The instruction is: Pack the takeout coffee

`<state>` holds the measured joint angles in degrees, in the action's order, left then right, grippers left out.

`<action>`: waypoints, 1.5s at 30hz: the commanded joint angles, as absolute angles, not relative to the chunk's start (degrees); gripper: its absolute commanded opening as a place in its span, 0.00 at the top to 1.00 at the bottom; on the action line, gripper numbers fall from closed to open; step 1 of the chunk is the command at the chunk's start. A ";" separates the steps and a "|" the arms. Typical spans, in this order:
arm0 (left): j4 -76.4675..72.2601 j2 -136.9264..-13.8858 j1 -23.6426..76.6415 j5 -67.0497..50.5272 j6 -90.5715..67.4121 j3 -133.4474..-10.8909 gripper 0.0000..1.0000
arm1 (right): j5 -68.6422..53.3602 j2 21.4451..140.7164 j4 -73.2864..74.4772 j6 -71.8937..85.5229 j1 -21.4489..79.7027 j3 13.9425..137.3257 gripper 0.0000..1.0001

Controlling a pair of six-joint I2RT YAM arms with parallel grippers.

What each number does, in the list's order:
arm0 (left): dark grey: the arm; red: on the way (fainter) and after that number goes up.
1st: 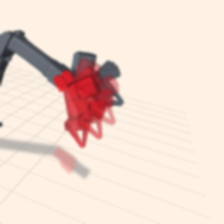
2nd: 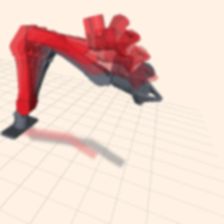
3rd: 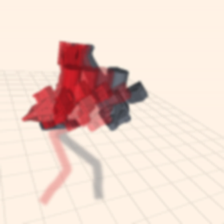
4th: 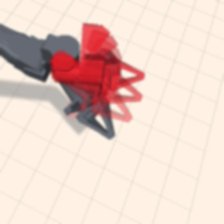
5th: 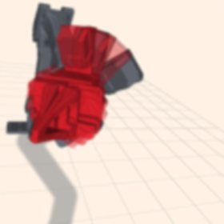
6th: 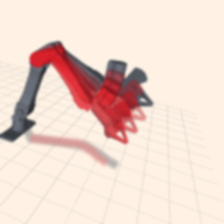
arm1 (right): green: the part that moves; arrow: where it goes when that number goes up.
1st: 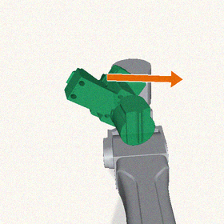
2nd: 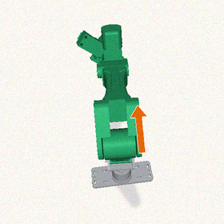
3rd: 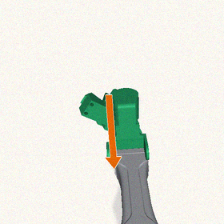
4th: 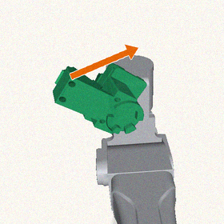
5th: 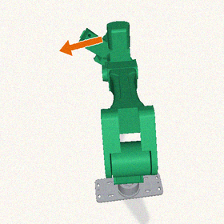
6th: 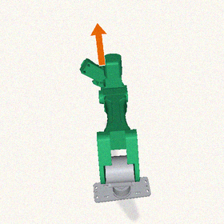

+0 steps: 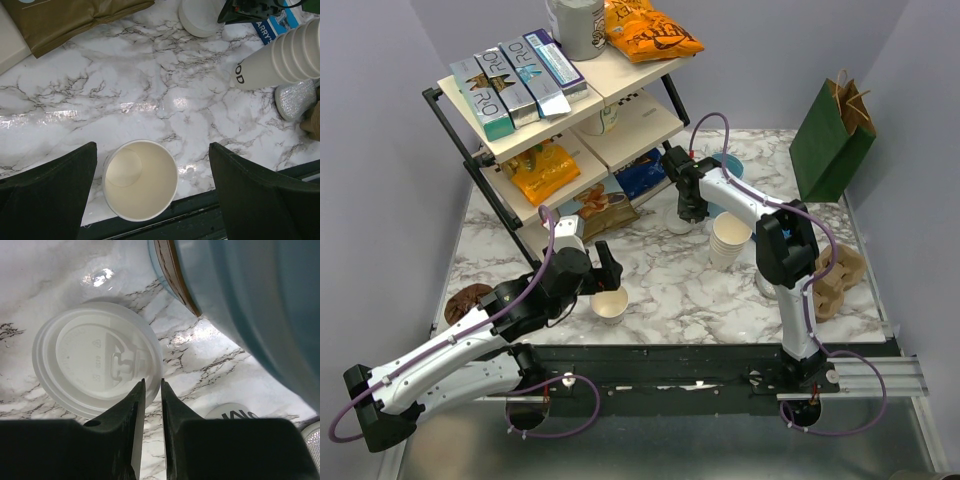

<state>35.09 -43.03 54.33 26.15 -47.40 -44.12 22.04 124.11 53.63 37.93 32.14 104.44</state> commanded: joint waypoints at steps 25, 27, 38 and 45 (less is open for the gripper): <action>33.31 -43.42 54.05 25.31 -47.02 -43.77 0.01 | 27.07 122.08 56.60 37.88 31.73 107.40 0.99; 33.05 -43.51 54.05 25.14 -47.02 -43.77 0.01 | 27.33 120.59 55.38 37.97 31.73 106.35 0.99; 32.35 -44.12 54.05 24.96 -46.50 -43.86 0.01 | 25.93 118.13 53.53 36.21 31.82 103.89 0.99; 32.34 -44.56 54.05 24.79 -46.41 -43.95 0.01 | 25.83 120.23 54.74 35.59 31.73 104.93 0.99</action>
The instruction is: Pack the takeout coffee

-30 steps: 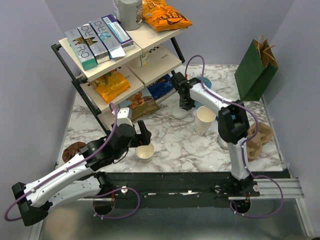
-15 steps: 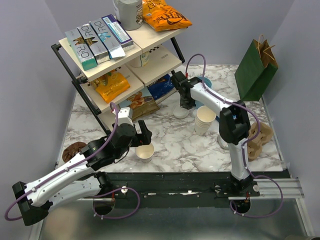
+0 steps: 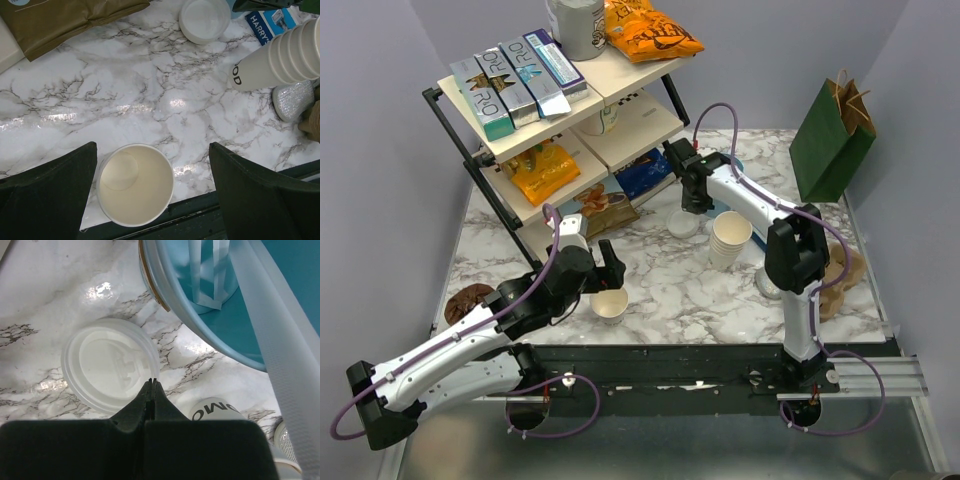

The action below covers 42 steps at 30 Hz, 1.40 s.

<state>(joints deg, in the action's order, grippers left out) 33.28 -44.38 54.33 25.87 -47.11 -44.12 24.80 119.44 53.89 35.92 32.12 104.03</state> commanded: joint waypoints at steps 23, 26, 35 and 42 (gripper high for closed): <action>32.87 -44.03 54.05 25.14 -46.85 -43.68 0.01 | 26.45 124.19 56.16 36.04 31.55 107.40 0.82; 32.78 -44.12 54.05 25.14 -46.85 -43.68 0.01 | 26.80 123.31 56.07 36.04 31.64 107.05 0.82; 32.87 -44.03 54.05 25.14 -46.85 -43.68 0.01 | 25.41 123.75 55.64 36.03 31.46 106.79 0.77; 33.05 -43.86 54.05 25.31 -46.93 -43.68 0.01 | 24.52 124.01 55.20 36.12 31.29 106.52 0.78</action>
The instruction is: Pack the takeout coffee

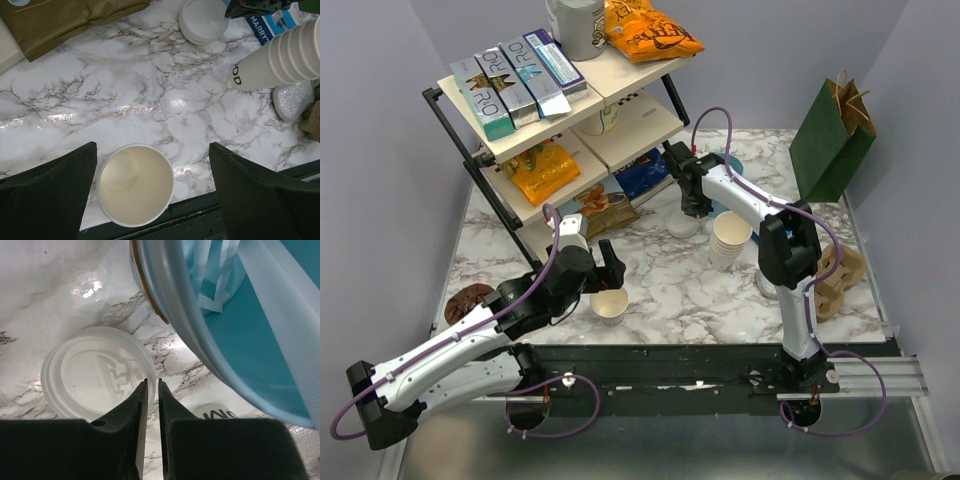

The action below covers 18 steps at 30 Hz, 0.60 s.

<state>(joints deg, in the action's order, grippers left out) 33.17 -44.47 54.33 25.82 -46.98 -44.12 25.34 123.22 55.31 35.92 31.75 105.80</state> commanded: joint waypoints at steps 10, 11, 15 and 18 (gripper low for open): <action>33.31 -43.86 54.05 25.40 -47.02 -43.86 0.01 | 22.94 124.37 55.55 36.65 30.94 106.00 0.79; 33.31 -43.86 54.05 25.40 -47.02 -43.86 0.01 | 23.03 124.54 55.63 36.65 30.94 105.91 0.79; 33.31 -43.95 54.05 25.49 -46.93 -44.03 0.01 | 22.59 124.63 55.55 36.65 30.85 105.82 0.80; 33.40 -43.86 54.05 25.49 -46.93 -44.12 0.01 | 22.50 124.63 55.46 36.74 30.85 105.65 0.80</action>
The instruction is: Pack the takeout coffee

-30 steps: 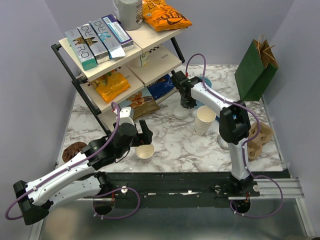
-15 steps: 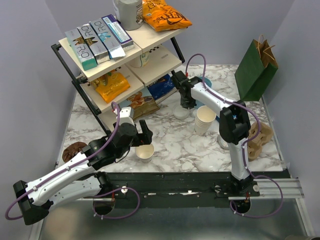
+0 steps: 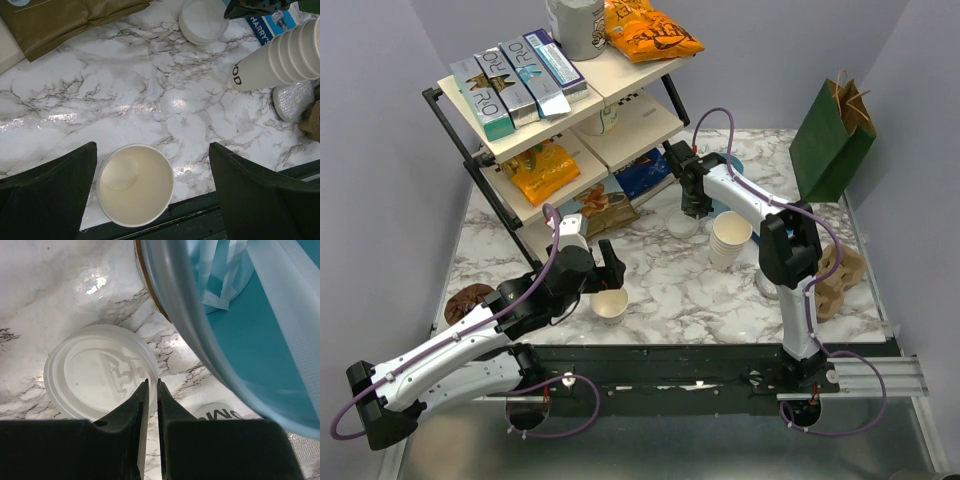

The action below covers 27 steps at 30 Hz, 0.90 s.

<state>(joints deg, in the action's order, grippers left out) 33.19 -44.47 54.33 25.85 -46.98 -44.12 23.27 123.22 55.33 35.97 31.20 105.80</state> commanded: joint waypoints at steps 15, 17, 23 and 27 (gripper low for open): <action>33.22 -43.86 54.05 25.31 -46.76 -44.30 0.01 | 21.80 124.63 55.20 37.44 30.59 104.76 0.83; 33.40 -43.86 54.05 25.31 -46.76 -44.38 0.01 | 21.88 124.80 55.72 37.96 30.41 104.85 0.83; 33.66 -43.86 54.05 25.49 -46.76 -44.21 0.01 | 22.15 124.28 55.99 38.93 30.50 103.80 0.83; 33.49 -43.94 54.05 25.40 -46.76 -44.30 0.01 | 21.71 123.66 54.50 38.76 30.50 103.01 0.87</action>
